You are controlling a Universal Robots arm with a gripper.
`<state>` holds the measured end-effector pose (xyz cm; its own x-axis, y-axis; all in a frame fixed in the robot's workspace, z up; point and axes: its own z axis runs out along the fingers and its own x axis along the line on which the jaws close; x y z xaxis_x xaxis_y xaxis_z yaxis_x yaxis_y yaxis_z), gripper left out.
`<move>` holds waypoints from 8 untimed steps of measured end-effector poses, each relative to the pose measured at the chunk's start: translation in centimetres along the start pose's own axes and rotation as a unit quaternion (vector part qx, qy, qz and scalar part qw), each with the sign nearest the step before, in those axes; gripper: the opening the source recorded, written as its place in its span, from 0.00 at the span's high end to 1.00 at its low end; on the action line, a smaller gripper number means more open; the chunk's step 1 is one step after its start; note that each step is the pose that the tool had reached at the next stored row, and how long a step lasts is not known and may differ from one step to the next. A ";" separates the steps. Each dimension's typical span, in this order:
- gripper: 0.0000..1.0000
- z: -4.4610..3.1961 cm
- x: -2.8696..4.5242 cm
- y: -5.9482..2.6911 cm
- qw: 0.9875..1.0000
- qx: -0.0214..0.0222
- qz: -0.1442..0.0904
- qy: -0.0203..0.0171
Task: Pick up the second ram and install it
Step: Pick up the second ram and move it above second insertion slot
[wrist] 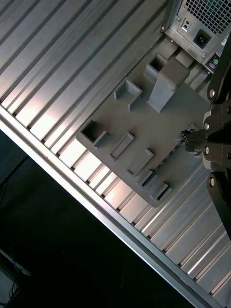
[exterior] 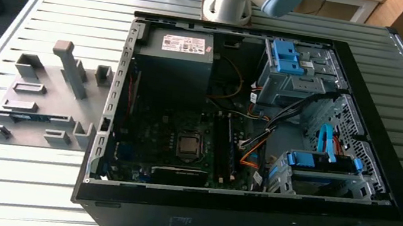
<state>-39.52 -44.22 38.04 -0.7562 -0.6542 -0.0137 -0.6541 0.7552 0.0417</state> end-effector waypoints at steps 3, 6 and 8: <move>0.89 0.00 0.00 0.00 1.000 0.000 0.000 0.000; 0.89 0.00 0.00 0.00 1.000 0.000 -0.003 0.000; 0.89 0.00 0.01 0.00 1.000 0.000 -0.013 0.001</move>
<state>-39.52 -44.22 38.04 -0.7393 -0.6732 -0.0137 -0.6731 0.7383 0.0416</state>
